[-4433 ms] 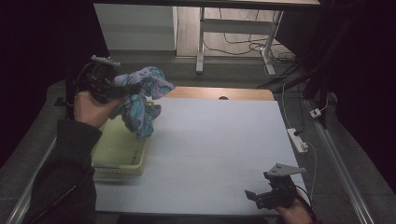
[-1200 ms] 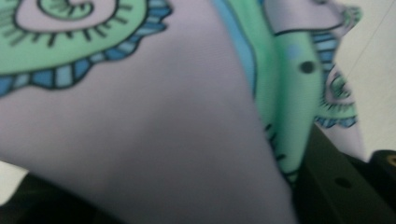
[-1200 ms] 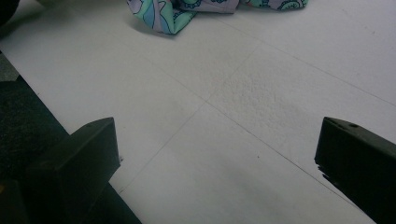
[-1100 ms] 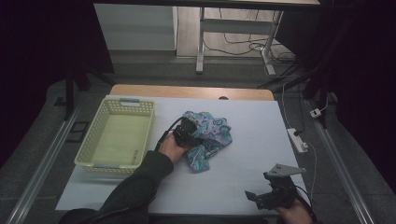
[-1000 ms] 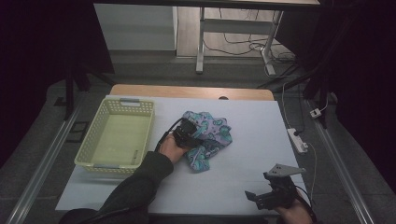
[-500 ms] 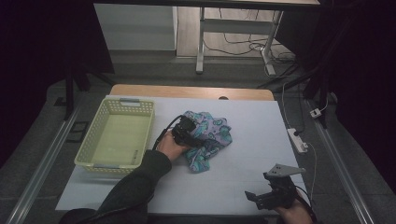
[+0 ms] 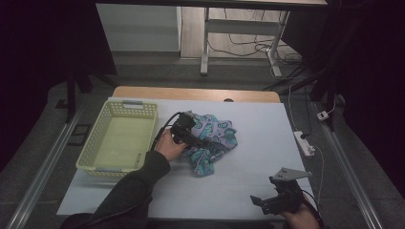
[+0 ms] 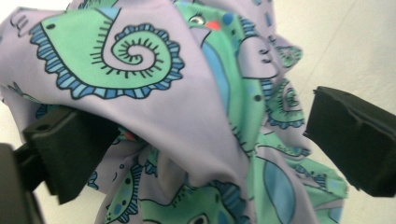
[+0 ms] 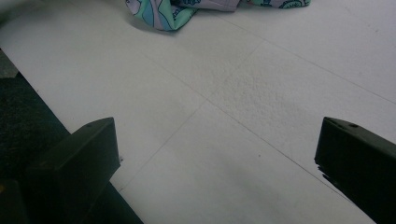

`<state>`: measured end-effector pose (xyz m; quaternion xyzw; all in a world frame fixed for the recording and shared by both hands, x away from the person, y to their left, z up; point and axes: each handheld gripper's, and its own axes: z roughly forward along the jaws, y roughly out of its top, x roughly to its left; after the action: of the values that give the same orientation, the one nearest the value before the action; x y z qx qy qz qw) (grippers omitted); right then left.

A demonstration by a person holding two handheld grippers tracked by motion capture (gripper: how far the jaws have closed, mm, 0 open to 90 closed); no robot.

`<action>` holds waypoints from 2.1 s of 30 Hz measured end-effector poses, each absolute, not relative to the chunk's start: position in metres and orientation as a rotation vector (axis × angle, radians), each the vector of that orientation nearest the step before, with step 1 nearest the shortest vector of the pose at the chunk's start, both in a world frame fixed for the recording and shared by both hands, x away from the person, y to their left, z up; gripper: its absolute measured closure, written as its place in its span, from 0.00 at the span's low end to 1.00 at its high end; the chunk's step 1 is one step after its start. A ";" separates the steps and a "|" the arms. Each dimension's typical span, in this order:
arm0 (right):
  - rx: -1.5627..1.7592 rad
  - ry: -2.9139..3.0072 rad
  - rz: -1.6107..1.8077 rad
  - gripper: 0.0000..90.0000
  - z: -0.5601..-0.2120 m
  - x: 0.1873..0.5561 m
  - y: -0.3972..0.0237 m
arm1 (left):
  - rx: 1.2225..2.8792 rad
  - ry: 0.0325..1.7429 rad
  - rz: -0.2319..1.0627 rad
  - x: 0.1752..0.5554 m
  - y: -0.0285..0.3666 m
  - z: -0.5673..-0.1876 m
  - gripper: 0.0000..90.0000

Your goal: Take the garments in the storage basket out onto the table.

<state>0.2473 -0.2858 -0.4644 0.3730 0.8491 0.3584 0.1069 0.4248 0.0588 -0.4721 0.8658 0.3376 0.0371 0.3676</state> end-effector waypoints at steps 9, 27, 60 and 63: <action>1.099 2.501 1.054 0.00 -0.464 0.247 -0.286 | 2.211 0.820 0.084 0.415 0.065 -0.465 0.00; 1.086 2.504 1.058 0.00 -0.464 0.247 -0.286 | 2.151 0.767 0.010 0.402 0.085 -0.462 0.00; 1.095 2.495 1.078 0.00 -0.463 0.246 -0.287 | 2.096 0.716 0.012 0.367 0.106 -0.445 0.00; 1.095 2.495 1.079 0.00 -0.463 0.246 -0.287 | 2.089 0.729 0.008 0.363 0.106 -0.446 0.00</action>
<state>0.2462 -0.2870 -0.4632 0.3716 0.8465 0.3663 0.1054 0.3628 0.1060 -0.4461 0.8440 0.2946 0.0031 0.4482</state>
